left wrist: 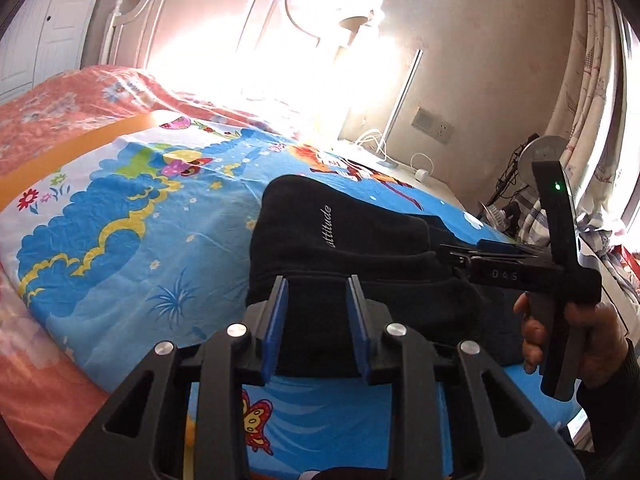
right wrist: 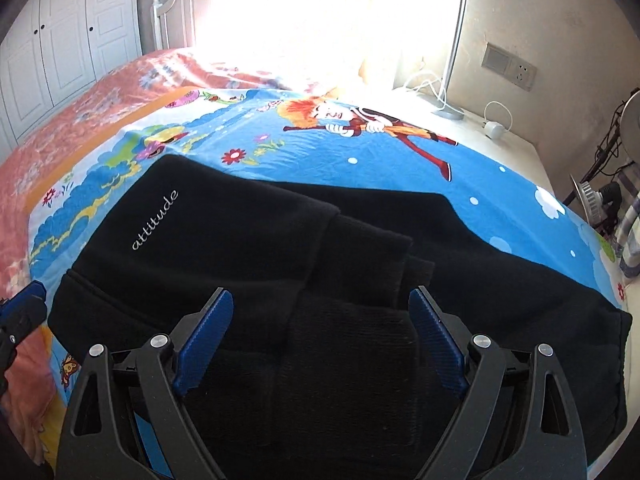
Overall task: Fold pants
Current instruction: 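Lower the cuffs onto the folded pants and open both grippers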
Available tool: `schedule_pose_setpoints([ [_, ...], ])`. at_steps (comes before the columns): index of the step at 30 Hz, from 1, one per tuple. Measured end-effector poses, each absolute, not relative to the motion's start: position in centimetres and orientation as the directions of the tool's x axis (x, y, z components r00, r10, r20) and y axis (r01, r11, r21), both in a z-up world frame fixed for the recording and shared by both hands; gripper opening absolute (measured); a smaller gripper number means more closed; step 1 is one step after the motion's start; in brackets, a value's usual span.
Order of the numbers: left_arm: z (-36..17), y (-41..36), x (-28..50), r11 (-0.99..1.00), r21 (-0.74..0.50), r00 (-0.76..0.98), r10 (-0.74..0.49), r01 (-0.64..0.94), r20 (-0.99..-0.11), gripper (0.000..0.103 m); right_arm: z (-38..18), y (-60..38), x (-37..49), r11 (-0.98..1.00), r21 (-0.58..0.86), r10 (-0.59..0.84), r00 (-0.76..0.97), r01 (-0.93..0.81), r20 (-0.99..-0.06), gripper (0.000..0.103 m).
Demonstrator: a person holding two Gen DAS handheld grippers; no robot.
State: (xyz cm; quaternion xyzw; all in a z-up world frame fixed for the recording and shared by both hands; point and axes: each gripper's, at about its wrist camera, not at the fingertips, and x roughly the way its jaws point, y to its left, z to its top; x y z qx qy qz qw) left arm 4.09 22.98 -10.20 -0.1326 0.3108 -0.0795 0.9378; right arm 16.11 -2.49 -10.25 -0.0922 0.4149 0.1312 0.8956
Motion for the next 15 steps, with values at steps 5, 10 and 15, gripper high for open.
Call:
schedule_pose_setpoints([
  [5, -14.5, 20.8, 4.5, 0.982, -0.185, 0.734, -0.149, 0.032, -0.663, 0.032, -12.1, -2.5, 14.8, 0.952, -0.048, 0.165, 0.639, -0.303, -0.752, 0.087],
  [10, -13.2, 21.5, 4.0, 0.974, -0.224, 0.749, -0.178, 0.040, -0.638, 0.047, -11.9, -3.1, 14.9, 0.945, 0.023, 0.226, 0.605, -0.325, -0.764, 0.087],
  [15, -12.9, 21.0, 4.2, 0.975, -0.220, 0.751, -0.168, 0.031, -0.638, 0.051, -10.7, -3.8, 14.5, 0.936, 0.076, 0.286, 0.615, -0.345, -0.735, 0.042],
])
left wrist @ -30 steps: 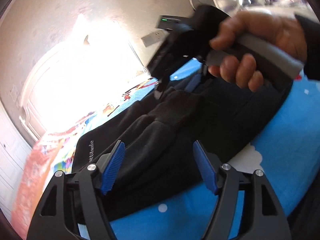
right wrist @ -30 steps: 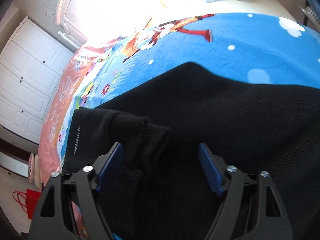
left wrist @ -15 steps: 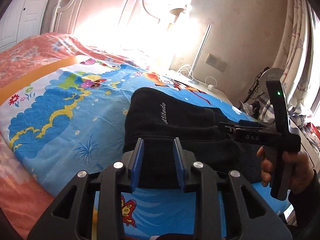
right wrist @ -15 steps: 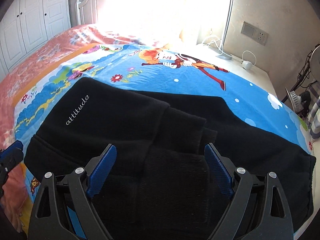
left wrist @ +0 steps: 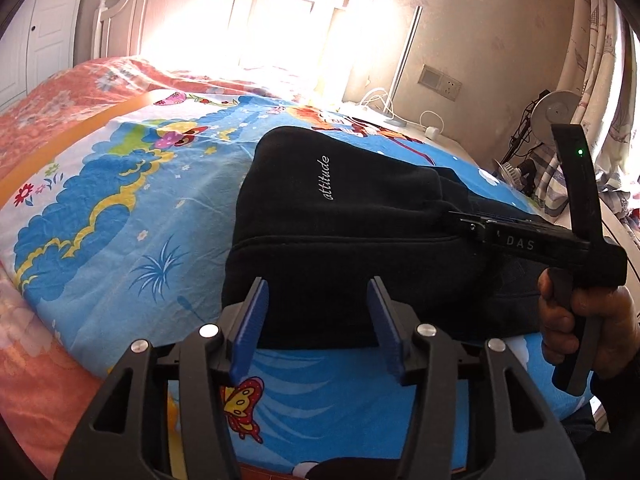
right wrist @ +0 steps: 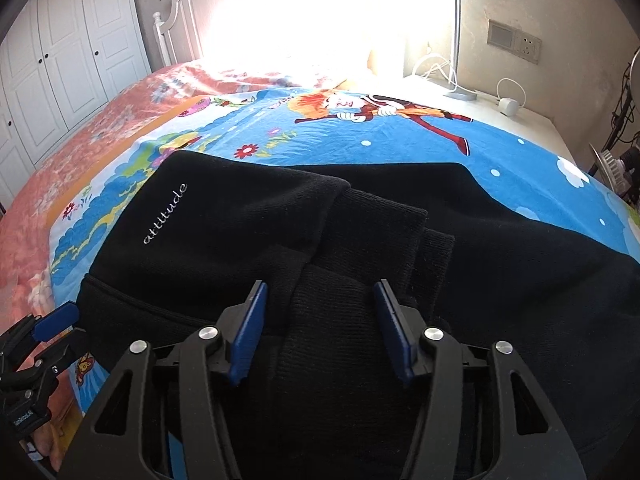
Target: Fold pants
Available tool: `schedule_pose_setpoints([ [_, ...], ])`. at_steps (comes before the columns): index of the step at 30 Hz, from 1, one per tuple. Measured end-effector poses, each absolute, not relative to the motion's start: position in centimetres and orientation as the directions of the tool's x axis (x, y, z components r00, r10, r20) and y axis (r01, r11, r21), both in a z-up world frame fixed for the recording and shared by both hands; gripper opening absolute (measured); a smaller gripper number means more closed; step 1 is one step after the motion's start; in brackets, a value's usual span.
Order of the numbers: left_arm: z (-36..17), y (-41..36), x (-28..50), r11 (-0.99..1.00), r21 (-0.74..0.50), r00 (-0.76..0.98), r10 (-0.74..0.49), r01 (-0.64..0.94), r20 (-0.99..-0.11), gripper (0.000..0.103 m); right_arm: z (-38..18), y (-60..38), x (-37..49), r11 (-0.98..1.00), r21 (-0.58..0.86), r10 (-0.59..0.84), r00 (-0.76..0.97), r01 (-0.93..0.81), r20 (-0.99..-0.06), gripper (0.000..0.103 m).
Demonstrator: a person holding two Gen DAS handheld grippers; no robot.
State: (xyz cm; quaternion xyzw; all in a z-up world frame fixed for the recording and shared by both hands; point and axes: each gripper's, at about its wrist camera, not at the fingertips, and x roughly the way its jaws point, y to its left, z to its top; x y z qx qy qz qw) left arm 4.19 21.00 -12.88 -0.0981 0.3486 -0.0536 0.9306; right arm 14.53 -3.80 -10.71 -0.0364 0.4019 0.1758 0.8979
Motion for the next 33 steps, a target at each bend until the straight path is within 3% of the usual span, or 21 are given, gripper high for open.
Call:
schedule_pose_setpoints([
  [1, -12.8, 20.9, 4.2, 0.975, -0.219, 0.753, -0.166, 0.030, -0.637, 0.051, -10.1, -3.5, 14.1, 0.938, 0.043, 0.270, 0.646, -0.344, -0.714, 0.038],
  [2, -12.7, 21.0, 4.2, 0.974, -0.223, 0.755, -0.168, 0.029, -0.634, 0.051, -9.5, -3.3, 13.5, 0.940, 0.021, 0.261, 0.682, -0.339, -0.683, 0.041],
  [3, -12.6, 21.1, 4.2, 0.973, -0.228, 0.759, -0.168, 0.026, -0.629, 0.051, -8.9, -3.2, 13.2, 0.945, 0.005, 0.250, 0.715, -0.327, -0.653, 0.076],
  [4, -12.3, 21.3, 4.1, 0.973, -0.229, 0.765, -0.163, 0.020, -0.623, 0.051, -8.3, -3.2, 12.9, 0.949, 0.004, 0.248, 0.740, -0.316, -0.625, 0.095],
  [5, -12.1, 21.5, 4.0, 0.973, -0.229, 0.772, -0.156, 0.014, -0.616, 0.051, -7.6, -3.5, 12.5, 0.949, 0.020, 0.265, 0.764, -0.314, -0.588, 0.096],
  [6, -11.8, 21.7, 4.0, 0.973, -0.230, 0.777, -0.152, 0.010, -0.611, 0.052, -7.1, -3.8, 12.3, 0.944, 0.046, 0.292, 0.764, -0.327, -0.576, 0.084],
  [7, -11.6, 21.9, 3.9, 0.973, -0.230, 0.782, -0.148, 0.006, -0.606, 0.052, -6.7, -3.9, 12.4, 0.939, 0.067, 0.312, 0.754, -0.337, -0.579, 0.042],
  [9, -11.2, 22.4, 4.0, 0.973, -0.231, 0.788, -0.137, -0.006, -0.600, 0.052, -6.9, -3.8, 13.1, 0.944, 0.064, 0.290, 0.725, -0.323, -0.625, 0.003],
  [17, -8.0, 23.6, 8.7, 0.982, -0.189, 0.817, -0.097, -0.016, -0.569, 0.051, -7.3, -3.8, 11.9, 0.916, 0.108, 0.373, 0.721, -0.386, -0.584, 0.003],
  [21, -7.1, 24.1, 15.9, 0.986, -0.164, 0.774, -0.129, 0.032, -0.620, 0.034, -8.5, -4.0, 12.8, 0.913, 0.152, 0.385, 0.674, -0.379, -0.630, 0.008],
  [23, -7.5, 24.2, 19.7, 0.987, -0.154, 0.746, -0.143, 0.055, -0.651, 0.025, -9.4, -3.9, 13.3, 0.919, 0.143, 0.362, 0.646, -0.367, -0.672, 0.021],
  [24, -8.0, 24.1, 21.5, 0.989, -0.132, 0.729, -0.135, 0.061, -0.671, 0.024, -9.9, -3.8, 13.5, 0.920, 0.141, 0.356, 0.629, -0.366, -0.691, 0.051],
  [25, -8.8, 23.9, 23.2, 0.988, -0.128, 0.694, -0.150, 0.084, -0.704, 0.022, -10.1, -4.0, 13.4, 0.921, 0.146, 0.357, 0.631, -0.362, -0.689, 0.071],
  [28, -12.7, 23.8, 26.7, 0.995, -0.074, 0.594, -0.104, 0.074, -0.798, 0.021, -10.9, -4.0, 13.6, 0.923, 0.128, 0.342, 0.622, -0.363, -0.704, 0.069],
  [33, -11.9, 24.8, 26.5, 0.995, -0.101, 0.616, -0.095, 0.025, -0.782, 0.025, -12.0, -3.3, 13.3, 0.925, 0.046, 0.293, 0.630, -0.377, -0.719, 0.069],
])
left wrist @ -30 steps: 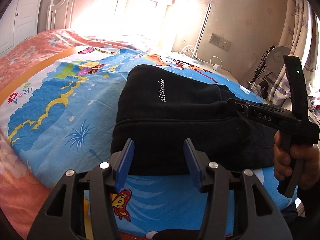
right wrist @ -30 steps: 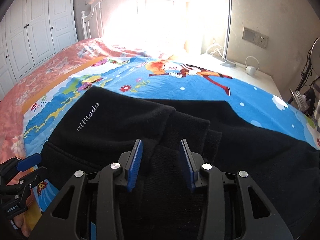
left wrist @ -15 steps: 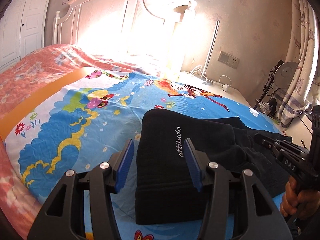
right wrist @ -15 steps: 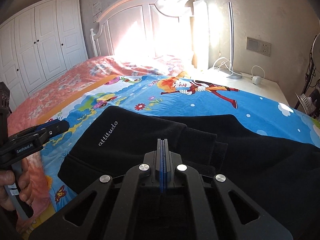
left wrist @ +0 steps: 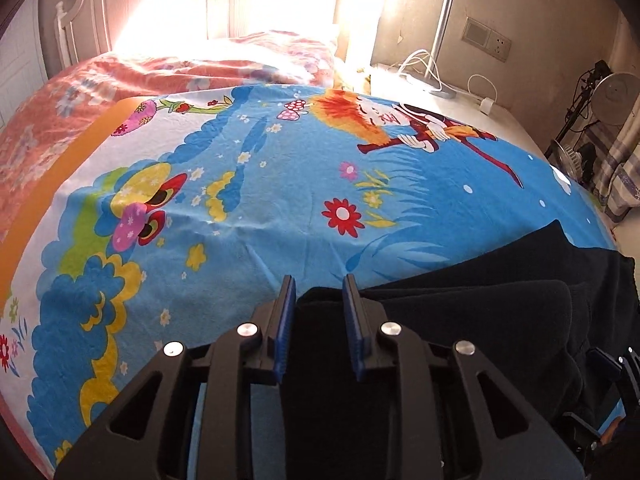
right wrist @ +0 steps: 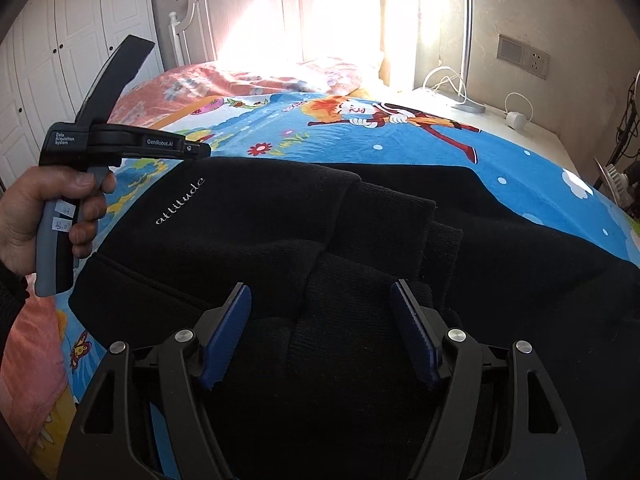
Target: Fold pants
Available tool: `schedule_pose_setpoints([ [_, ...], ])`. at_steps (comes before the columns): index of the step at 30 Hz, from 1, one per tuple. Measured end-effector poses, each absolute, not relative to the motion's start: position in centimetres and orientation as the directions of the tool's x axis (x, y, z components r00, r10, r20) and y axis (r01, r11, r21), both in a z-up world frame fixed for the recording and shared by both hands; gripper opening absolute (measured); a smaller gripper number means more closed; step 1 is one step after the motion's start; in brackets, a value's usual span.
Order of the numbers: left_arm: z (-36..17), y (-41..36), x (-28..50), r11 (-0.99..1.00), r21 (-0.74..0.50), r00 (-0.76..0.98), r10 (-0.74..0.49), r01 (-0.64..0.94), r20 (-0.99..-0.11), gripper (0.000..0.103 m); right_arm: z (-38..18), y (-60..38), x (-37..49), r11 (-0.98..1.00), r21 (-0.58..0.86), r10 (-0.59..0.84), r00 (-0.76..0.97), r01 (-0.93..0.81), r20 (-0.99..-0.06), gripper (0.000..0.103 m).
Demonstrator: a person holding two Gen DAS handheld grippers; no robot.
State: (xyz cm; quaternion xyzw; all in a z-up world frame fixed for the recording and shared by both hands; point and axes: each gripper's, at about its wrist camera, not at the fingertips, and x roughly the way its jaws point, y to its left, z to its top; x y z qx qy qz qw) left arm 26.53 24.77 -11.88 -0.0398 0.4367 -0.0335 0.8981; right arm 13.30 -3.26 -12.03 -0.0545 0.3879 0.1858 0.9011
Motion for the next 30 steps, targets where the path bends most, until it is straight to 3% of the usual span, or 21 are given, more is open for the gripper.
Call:
schedule_pose_setpoints([
  [4, -9.8, 24.6, 23.3, 0.987, -0.158, 0.680, -0.128, 0.018, -0.722, 0.025, -12.0, -3.5, 13.4, 0.927, 0.058, 0.296, 0.628, -0.371, -0.719, 0.065],
  [8, -10.3, 23.9, 20.5, 0.984, -0.176, 0.689, -0.131, 0.006, -0.713, 0.025, -11.4, -5.1, 14.2, 0.915, 0.184, 0.376, 0.595, -0.359, -0.710, 0.065],
  [10, -10.7, 23.5, 19.6, 0.986, -0.168, 0.688, -0.124, 0.003, -0.715, 0.025, -10.2, -5.0, 13.7, 0.913, 0.171, 0.379, 0.618, -0.369, -0.688, 0.077],
  [12, -10.9, 23.6, 18.9, 0.985, -0.174, 0.689, -0.125, -0.001, -0.713, 0.025, -8.9, -4.6, 13.0, 0.901, 0.175, 0.406, 0.631, -0.397, -0.661, 0.078],
  [14, -10.9, 23.8, 18.4, 0.983, -0.181, 0.693, -0.128, -0.004, -0.710, 0.025, -9.3, -4.2, 13.6, 0.885, 0.242, 0.443, 0.560, -0.398, -0.700, 0.036],
  [15, -10.8, 23.9, 18.3, 0.983, -0.181, 0.696, -0.127, -0.006, -0.707, 0.025, -9.6, -4.0, 13.8, 0.894, 0.231, 0.422, 0.550, -0.383, -0.721, 0.021],
  [18, -10.2, 24.3, 18.0, 0.982, -0.190, 0.707, -0.128, -0.009, -0.695, 0.025, -9.8, -4.4, 14.0, 0.894, 0.255, 0.428, 0.536, -0.368, -0.728, 0.018],
  [20, -9.9, 24.3, 17.9, 0.982, -0.187, 0.712, -0.125, -0.010, -0.691, 0.025, -9.7, -4.9, 14.3, 0.894, 0.280, 0.436, 0.534, -0.350, -0.725, 0.026],
  [22, -9.7, 24.3, 17.8, 0.982, -0.190, 0.714, -0.127, -0.008, -0.688, 0.025, -9.5, -5.3, 14.3, 0.889, 0.309, 0.453, 0.545, -0.339, -0.706, 0.091],
  [24, -9.6, 24.2, 17.7, 0.982, -0.188, 0.714, -0.128, -0.005, -0.689, 0.025, -9.3, -5.7, 14.1, 0.882, 0.339, 0.470, 0.567, -0.326, -0.677, 0.092],
  [25, -9.6, 24.2, 17.7, 0.982, -0.189, 0.714, -0.131, -0.002, -0.688, 0.025, -9.4, -5.6, 14.2, 0.882, 0.338, 0.469, 0.557, -0.328, -0.685, 0.087],
  [26, -9.6, 24.1, 17.6, 0.982, -0.187, 0.713, -0.131, -0.001, -0.689, 0.025, -9.6, -5.4, 14.4, 0.880, 0.339, 0.473, 0.533, -0.334, -0.702, 0.074],
  [27, -9.7, 24.0, 17.6, 0.982, -0.187, 0.713, -0.131, -0.001, -0.689, 0.025, -9.9, -5.1, 14.6, 0.887, 0.323, 0.455, 0.510, -0.329, -0.730, 0.048],
  [28, -9.7, 24.0, 17.6, 0.982, -0.189, 0.712, -0.132, -0.001, -0.690, 0.025, -10.1, -5.0, 14.6, 0.904, 0.284, 0.418, 0.519, -0.319, -0.746, 0.038],
  [30, -9.9, 24.0, 17.6, 0.982, -0.191, 0.710, -0.133, -0.002, -0.692, 0.025, -10.3, -5.1, 14.6, 0.914, 0.252, 0.390, 0.518, -0.319, -0.761, 0.028],
])
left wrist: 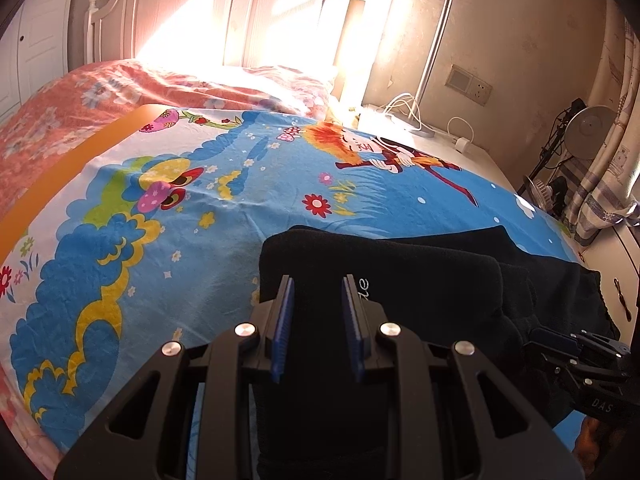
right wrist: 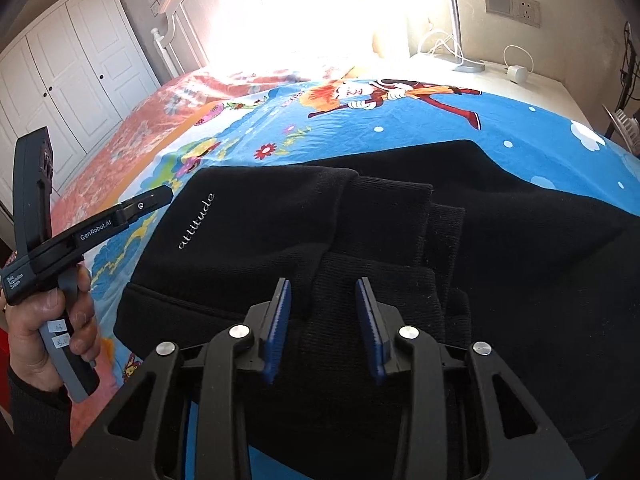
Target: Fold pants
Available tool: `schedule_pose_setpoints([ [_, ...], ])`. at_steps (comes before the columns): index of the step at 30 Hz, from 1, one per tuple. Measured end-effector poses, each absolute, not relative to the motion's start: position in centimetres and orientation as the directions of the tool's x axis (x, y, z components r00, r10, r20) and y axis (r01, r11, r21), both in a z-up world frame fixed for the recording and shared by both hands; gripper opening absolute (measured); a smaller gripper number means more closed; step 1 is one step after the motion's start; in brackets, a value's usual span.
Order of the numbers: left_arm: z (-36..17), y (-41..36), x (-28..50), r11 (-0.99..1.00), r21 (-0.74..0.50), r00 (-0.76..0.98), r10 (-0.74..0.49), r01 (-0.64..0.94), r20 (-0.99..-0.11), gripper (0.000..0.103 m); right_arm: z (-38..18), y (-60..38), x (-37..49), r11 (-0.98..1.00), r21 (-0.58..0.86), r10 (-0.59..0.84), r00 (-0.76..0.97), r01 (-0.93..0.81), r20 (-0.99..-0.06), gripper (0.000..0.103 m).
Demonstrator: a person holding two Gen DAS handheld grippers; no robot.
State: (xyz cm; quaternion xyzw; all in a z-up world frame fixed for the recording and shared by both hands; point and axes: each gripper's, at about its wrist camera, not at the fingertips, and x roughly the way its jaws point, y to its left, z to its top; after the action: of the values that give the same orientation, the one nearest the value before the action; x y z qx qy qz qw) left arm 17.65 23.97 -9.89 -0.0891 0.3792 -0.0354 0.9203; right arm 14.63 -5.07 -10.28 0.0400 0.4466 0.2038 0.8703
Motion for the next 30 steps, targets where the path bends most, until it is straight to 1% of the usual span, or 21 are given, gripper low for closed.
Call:
schedule_pose_setpoints([
  [1, -10.0, 24.0, 17.6, 0.981, -0.192, 0.709, -0.134, -0.002, -0.692, 0.025, -10.3, -5.4, 14.8, 0.913, 0.263, 0.395, 0.512, -0.313, -0.763, 0.023],
  [3, -10.1, 23.8, 17.6, 0.982, -0.191, 0.708, -0.134, 0.000, -0.694, 0.025, -10.1, -5.7, 14.9, 0.911, 0.268, 0.400, 0.510, -0.314, -0.761, 0.022],
  [4, -10.1, 23.8, 17.6, 0.982, -0.191, 0.709, -0.136, 0.002, -0.692, 0.025, -9.9, -5.6, 14.7, 0.917, 0.241, 0.384, 0.534, -0.319, -0.754, 0.023],
  [5, -10.0, 23.7, 17.6, 0.981, -0.192, 0.712, -0.141, 0.008, -0.688, 0.025, -9.3, -5.5, 14.4, 0.930, 0.193, 0.350, 0.591, -0.314, -0.727, 0.026],
  [6, -10.0, 23.5, 17.6, 0.981, -0.193, 0.715, -0.146, 0.016, -0.684, 0.025, -8.8, -5.4, 14.0, 0.939, 0.148, 0.322, 0.646, -0.309, -0.692, 0.049],
  [7, -9.9, 23.3, 17.6, 0.981, -0.192, 0.717, -0.151, 0.024, -0.681, 0.025, -8.2, -5.4, 14.0, 0.942, 0.128, 0.314, 0.682, -0.310, -0.660, 0.095],
  [9, -9.8, 22.8, 18.0, 0.982, -0.182, 0.713, -0.164, 0.052, -0.682, 0.025, -7.2, -5.3, 14.4, 0.945, 0.113, 0.311, 0.729, -0.308, -0.610, 0.096],
  [12, -10.0, 22.2, 19.9, 0.988, -0.136, 0.701, -0.143, 0.066, -0.698, 0.025, -6.4, -4.4, 16.9, 0.946, 0.093, 0.297, 0.708, -0.312, -0.641, 0.095],
  [14, -10.7, 22.9, 21.8, 0.989, -0.144, 0.670, -0.134, 0.041, -0.730, 0.024, -6.5, -3.8, 18.3, 0.951, 0.054, 0.264, 0.711, -0.304, -0.652, 0.094],
  [15, -11.4, 23.2, 22.9, 0.990, -0.139, 0.639, -0.128, 0.034, -0.758, 0.024, -7.0, -3.4, 19.1, 0.956, 0.028, 0.234, 0.700, -0.293, -0.675, 0.092],
  [16, -12.4, 23.5, 23.9, 0.991, -0.127, 0.608, -0.122, 0.035, -0.785, 0.022, -7.6, -3.2, 19.9, 0.958, 0.014, 0.215, 0.680, -0.288, -0.702, 0.087],
  [18, -12.7, 24.2, 24.9, 0.994, -0.104, 0.614, -0.104, 0.036, -0.782, 0.023, -9.3, -3.0, 21.3, 0.963, -0.014, 0.166, 0.636, -0.268, -0.753, 0.082],
  [20, -12.4, 25.1, 25.3, 0.999, -0.047, 0.614, -0.023, -0.023, -0.789, 0.039, -11.2, -2.9, 22.2, 0.965, -0.043, 0.121, 0.586, -0.258, -0.801, 0.080],
  [21, -12.0, 25.7, 25.0, 0.997, -0.060, 0.623, -0.013, -0.054, -0.782, 0.042, -11.9, -3.1, 22.3, 0.966, -0.036, 0.122, 0.574, -0.256, -0.810, 0.080],
  [22, -11.5, 26.2, 24.3, 0.994, -0.087, 0.639, -0.021, -0.072, -0.769, 0.040, -12.5, -3.1, 22.2, 0.965, -0.038, 0.121, 0.571, -0.258, -0.812, 0.081],
  [25, -9.6, 26.4, 20.5, 0.985, -0.165, 0.710, -0.074, -0.060, -0.700, 0.040, -13.1, -2.9, 21.6, 0.964, -0.062, 0.108, 0.593, -0.258, -0.798, 0.083],
  [27, -8.7, 25.3, 17.3, 0.982, -0.189, 0.746, -0.105, -0.028, -0.657, 0.040, -13.1, -2.8, 21.5, 0.965, -0.071, 0.099, 0.600, -0.253, -0.794, 0.083],
  [30, -8.8, 23.3, 12.7, 0.981, -0.195, 0.769, -0.116, -0.011, -0.629, 0.041, -13.2, -3.0, 21.5, 0.965, -0.063, 0.107, 0.602, -0.253, -0.791, 0.084],
])
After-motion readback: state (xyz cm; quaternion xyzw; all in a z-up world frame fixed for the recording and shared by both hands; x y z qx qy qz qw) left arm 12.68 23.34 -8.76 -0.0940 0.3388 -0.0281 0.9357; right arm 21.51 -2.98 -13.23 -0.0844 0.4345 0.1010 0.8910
